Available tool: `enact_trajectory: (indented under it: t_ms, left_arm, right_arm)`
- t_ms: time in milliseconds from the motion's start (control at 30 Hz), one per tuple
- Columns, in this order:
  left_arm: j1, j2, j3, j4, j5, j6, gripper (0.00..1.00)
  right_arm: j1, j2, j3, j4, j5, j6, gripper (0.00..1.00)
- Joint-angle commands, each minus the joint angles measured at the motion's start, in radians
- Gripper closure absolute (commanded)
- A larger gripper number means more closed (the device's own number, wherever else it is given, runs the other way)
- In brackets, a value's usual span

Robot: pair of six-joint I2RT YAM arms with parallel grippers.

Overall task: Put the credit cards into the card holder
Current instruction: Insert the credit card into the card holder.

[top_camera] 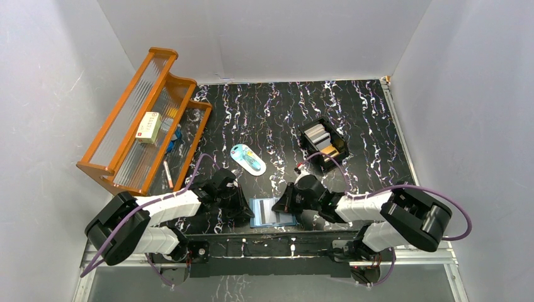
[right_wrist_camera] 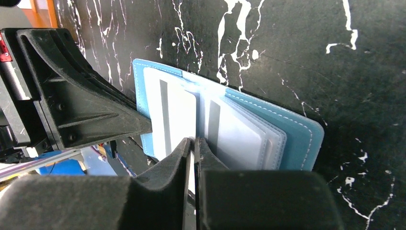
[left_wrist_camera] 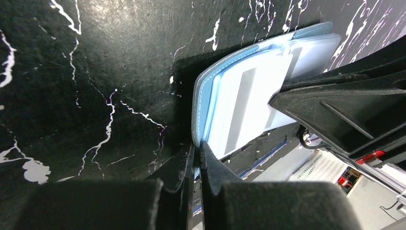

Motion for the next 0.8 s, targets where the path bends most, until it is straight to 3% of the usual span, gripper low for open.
enact_trajectory:
  t_ms: [0,100,233,767]
  left_arm:
    - [-0.004,-0.015,-0.017,-0.048,-0.025,-0.001,1.0]
    - [-0.004,-0.013,-0.021,-0.048,-0.027,-0.001,1.0]
    - [-0.004,-0.008,-0.017,-0.046,-0.027,0.001,1.0]
    - [-0.004,-0.034,-0.021,-0.048,-0.028,-0.006,1.0]
  right_arm:
    - [0.002,-0.031,0.098,-0.23,0.04,-0.046,0.81]
    - [0.002,-0.096,0.149,-0.403,0.074,-0.078,0.73]
    - [0.004,-0.143,0.185,-0.491,0.103,-0.09,0.66]
    - [0.052,0.027,0.253,-0.377,0.045,-0.082,0.66]
